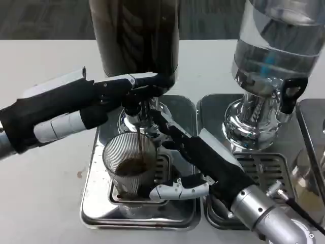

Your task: Grasp the cup under the faucet to collect the drink, then remove the cup.

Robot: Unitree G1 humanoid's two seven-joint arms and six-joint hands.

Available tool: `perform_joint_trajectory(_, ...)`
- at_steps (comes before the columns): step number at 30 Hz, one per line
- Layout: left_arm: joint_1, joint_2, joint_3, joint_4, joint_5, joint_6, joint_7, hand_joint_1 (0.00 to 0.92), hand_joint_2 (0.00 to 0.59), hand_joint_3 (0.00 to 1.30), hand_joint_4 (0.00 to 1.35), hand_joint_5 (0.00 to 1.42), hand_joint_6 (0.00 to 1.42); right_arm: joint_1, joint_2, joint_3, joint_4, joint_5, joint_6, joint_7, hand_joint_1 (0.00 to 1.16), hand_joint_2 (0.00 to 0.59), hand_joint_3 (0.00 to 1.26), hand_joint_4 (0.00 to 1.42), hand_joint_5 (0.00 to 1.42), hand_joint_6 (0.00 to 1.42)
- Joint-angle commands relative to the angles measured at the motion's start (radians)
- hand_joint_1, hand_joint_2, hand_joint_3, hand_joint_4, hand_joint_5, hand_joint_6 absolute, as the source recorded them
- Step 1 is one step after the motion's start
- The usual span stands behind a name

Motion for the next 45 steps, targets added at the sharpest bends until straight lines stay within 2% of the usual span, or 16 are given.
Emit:
perform_joint_trajectory(1, 0.025, 0.011, 0.011, -0.013, -0.008, 0.007, 0.002, 0.0, 0.049, 0.13, 0.02, 0.07, 0.06, -0.017, 0.013, 0.006, 0.011, 0.012, -0.021, 0.004, 0.95, 0.101, 0.0, 0.0, 0.0, 0.1)
perform_joint_trajectory(9, 0.039, 0.004, 0.054, -0.011, -0.017, 0.001, 0.043, 0.0, 0.057, 0.15, 0.03, 0.07, 0.06, -0.032, 0.025, 0.009, 0.017, 0.014, -0.019, 0.003, 0.94, 0.109, 0.0, 0.0, 0.0, 0.1)
perform_joint_trajectory(14, 0.052, -0.003, 0.109, -0.004, -0.033, -0.005, 0.078, 0.0, 0.058, 0.19, 0.08, 0.1, 0.07, -0.042, 0.025, 0.01, 0.025, 0.017, -0.019, 0.005, 0.85, 0.139, 0.01, 0.0, 0.0, 0.1)
perform_joint_trajectory(19, 0.069, -0.005, 0.162, 0.01, -0.044, -0.015, 0.118, 0.0, 0.057, 0.22, 0.12, 0.14, 0.1, -0.045, 0.024, 0.013, 0.033, 0.024, -0.019, 0.008, 0.84, 0.146, 0.01, 0.0, 0.0, 0.1)
perform_joint_trajectory(22, 0.088, -0.006, 0.196, 0.011, -0.054, -0.014, 0.135, 0.0, 0.062, 0.23, 0.15, 0.17, 0.13, -0.049, 0.024, 0.015, 0.038, 0.029, -0.019, 0.01, 0.82, 0.157, 0.01, 0.0, 0.0, 0.1)
perform_joint_trajectory(27, 0.124, -0.001, 0.236, 0.008, -0.051, -0.013, 0.161, 0.0, 0.058, 0.28, 0.27, 0.32, 0.31, -0.049, 0.031, 0.016, 0.043, 0.033, -0.023, 0.006, 0.81, 0.172, 0.01, 0.0, 0.0, 0.1)
perform_joint_trajectory(31, 0.163, 0.005, 0.269, 0.029, -0.029, -0.013, 0.197, 0.0, 0.056, 0.31, 0.34, 0.39, 0.38, -0.049, 0.036, 0.017, 0.046, 0.035, -0.026, 0.007, 0.78, 0.181, 0.03, 0.01, 0.01, 0.1)
perform_joint_trajectory(35, 0.188, 0.012, 0.284, 0.046, -0.015, -0.018, 0.215, 0.0, 0.056, 0.32, 0.37, 0.42, 0.41, -0.049, 0.043, 0.015, 0.054, 0.034, -0.033, 0.003, 0.76, 0.186, 0.05, 0.02, 0.03, 0.11)
perform_joint_trajectory(38, 0.208, 0.018, 0.3, 0.07, 0.001, -0.031, 0.237, 0.0, 0.056, 0.32, 0.38, 0.42, 0.41, -0.061, 0.036, 0.023, 0.065, 0.038, -0.042, 0.029, 0.72, 0.186, 0.05, 0.02, 0.02, 0.1)
perform_joint_trajectory(45, 0.24, 0.029, 0.316, 0.112, 0.048, -0.078, 0.273, 0.0, 0.057, 0.34, 0.38, 0.42, 0.38, -0.077, 0.039, 0.029, 0.087, 0.027, -0.043, 0.031, 0.67, 0.187, 0.03, 0.0, 0.0, 0.08)
